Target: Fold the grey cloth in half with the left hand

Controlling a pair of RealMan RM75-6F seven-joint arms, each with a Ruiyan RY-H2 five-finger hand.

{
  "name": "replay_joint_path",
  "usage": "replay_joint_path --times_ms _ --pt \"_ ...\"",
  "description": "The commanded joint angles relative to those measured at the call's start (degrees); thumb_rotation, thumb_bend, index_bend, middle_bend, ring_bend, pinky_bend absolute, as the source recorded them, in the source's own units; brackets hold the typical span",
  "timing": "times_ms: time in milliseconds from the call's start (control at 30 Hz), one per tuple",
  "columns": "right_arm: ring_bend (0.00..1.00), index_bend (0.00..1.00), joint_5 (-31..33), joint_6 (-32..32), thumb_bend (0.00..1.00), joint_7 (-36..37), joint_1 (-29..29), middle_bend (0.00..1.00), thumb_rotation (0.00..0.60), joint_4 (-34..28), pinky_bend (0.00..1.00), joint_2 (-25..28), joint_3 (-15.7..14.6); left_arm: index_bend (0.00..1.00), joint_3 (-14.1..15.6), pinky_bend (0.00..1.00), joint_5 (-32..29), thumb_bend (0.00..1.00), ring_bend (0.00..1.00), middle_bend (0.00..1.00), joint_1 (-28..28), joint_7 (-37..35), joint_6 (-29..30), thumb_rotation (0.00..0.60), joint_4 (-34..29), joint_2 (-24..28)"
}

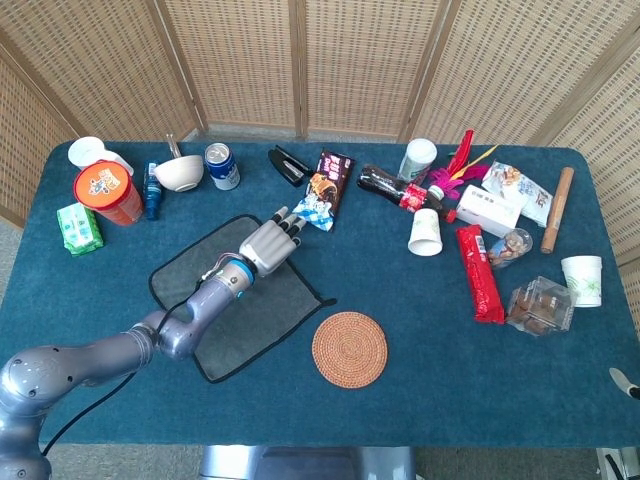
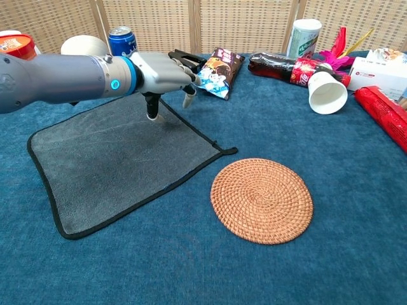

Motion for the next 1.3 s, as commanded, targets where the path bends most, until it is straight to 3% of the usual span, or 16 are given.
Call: replay_joint_path --times_ms 33,1300 --pt "0.00 0.00 0.0 0.0 0.00 0.0 0.0 0.00 0.600 0.0 0.00 0.0 0.0 0.36 0.4 0.09 -0.3 0.34 0.00 0.00 -0.4 0.1 0.0 0.600 0.4 -0.5" --pt "0.00 0.00 -1.5 1.0 0.00 1.7 -0.8 0.00 0.600 -0.3 0.00 0.7 -0.2 0.49 3.3 0.09 -4.4 0.34 0.00 0.00 -2.4 3.2 1.3 0.600 1.4 -1.7"
